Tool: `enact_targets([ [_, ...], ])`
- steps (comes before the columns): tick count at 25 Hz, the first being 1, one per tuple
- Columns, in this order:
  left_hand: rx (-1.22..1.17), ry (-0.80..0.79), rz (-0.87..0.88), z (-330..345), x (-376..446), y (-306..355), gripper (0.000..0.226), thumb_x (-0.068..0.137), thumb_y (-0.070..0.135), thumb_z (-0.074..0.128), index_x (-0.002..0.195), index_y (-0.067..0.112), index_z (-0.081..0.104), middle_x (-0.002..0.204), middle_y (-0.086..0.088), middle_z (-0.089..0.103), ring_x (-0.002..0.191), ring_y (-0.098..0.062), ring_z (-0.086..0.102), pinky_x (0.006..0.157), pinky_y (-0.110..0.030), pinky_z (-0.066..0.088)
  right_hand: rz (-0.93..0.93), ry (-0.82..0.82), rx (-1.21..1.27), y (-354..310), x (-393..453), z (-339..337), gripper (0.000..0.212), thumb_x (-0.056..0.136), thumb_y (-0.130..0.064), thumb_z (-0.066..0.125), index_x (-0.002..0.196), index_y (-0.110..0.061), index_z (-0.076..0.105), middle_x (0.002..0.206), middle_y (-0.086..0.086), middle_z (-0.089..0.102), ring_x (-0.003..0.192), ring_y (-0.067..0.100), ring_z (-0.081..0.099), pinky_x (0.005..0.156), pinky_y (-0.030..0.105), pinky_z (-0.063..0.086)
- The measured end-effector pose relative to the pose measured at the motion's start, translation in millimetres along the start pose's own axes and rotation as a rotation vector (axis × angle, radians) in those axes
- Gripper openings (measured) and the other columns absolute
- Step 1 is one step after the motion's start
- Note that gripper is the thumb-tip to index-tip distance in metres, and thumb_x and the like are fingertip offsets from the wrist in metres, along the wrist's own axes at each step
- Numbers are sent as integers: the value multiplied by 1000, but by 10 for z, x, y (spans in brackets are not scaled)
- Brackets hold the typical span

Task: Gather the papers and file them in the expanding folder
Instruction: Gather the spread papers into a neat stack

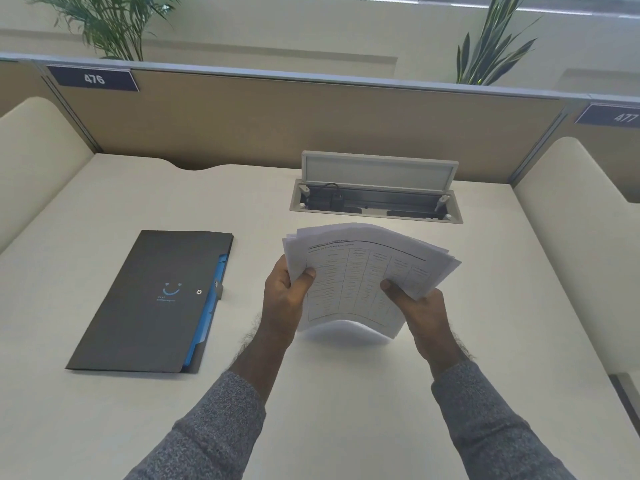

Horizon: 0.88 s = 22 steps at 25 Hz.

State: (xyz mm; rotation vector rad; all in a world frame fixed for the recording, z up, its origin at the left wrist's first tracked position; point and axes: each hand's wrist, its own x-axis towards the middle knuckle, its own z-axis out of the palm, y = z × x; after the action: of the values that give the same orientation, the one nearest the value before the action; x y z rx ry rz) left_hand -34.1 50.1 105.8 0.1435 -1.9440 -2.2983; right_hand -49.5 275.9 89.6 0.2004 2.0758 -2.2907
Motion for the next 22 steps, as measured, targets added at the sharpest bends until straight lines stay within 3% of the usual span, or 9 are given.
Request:
enact_targets([
  [4,-49,-66,-36,-102,62,-24,28,84,18,55,110,23,65,101,3,72,91,-7,65,71,-19,53,5,-41,-10,-8,34,-83,34,64,-39,87,96,-29,80,103,-2,80,94,13,75,79,30,55],
  [8,-70,-99,-98,-92,64,-105,33,84,16,54,116,15,63,104,1,72,94,-9,66,73,-19,53,-7,-118,-25,28,51,-80,35,68,-37,87,102,-32,79,107,-3,79,98,14,74,76,24,58],
  [12,-93,-66,-98,-53,70,-108,33,86,22,53,118,19,63,110,-2,71,98,-13,65,76,-24,54,-16,-90,-20,47,59,-13,34,68,-39,87,100,-37,79,104,-7,79,95,11,75,71,18,58],
  [22,-38,-84,-93,-102,20,-136,33,86,22,51,117,21,63,110,-2,71,99,-12,65,78,-24,53,51,-112,-52,129,57,-44,28,71,-33,85,98,-37,79,106,-5,79,98,12,74,83,32,55],
])
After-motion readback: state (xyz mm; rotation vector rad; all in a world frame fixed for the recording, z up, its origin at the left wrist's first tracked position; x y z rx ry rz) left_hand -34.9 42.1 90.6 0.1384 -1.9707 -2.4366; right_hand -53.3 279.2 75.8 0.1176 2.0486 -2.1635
